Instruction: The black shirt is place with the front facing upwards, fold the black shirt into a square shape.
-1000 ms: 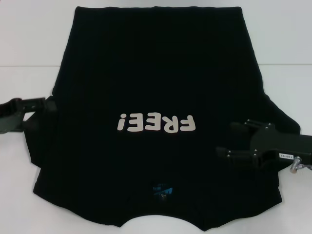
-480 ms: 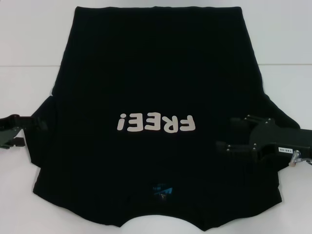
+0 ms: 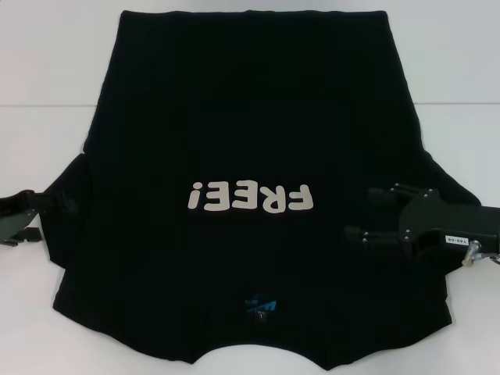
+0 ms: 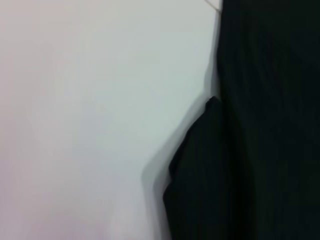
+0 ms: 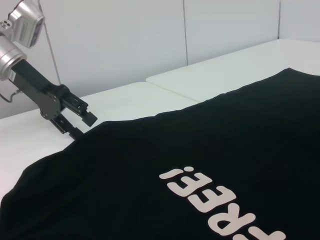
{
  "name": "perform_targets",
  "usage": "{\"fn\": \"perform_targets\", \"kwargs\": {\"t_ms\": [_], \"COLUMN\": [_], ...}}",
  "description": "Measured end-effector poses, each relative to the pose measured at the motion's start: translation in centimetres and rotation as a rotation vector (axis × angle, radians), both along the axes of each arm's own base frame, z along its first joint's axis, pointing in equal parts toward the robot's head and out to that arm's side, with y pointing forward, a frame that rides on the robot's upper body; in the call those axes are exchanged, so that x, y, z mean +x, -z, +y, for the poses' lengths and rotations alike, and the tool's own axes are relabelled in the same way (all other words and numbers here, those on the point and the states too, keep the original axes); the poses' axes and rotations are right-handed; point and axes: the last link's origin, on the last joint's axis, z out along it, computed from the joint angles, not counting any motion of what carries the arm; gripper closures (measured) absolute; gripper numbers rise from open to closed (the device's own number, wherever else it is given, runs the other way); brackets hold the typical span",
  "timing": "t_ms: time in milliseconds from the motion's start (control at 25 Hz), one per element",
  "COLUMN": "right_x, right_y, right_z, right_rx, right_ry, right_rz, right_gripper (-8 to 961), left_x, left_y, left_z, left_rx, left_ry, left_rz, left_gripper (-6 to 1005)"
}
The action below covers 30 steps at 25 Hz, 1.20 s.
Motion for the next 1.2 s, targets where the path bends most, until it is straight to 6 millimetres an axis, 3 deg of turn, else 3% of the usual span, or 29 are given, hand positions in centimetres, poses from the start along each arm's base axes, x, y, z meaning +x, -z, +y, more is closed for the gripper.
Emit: {"fn": "perform_targets", "kwargs": {"t_ms": [1200], "right_x": [-0.1], "right_y": [0.1], "right_z": [-0.2], "right_rx": [-0.014], "right_ry": [-0.010], "right_rz": [0.002], "right_gripper": [23], "left_x": [0.4], "left_y": [1.3], "left_z": [0.1], "left_rx": [-0.005], "left_ry": [0.004], "left_rz": [-0.010], "left_gripper": [196]}}
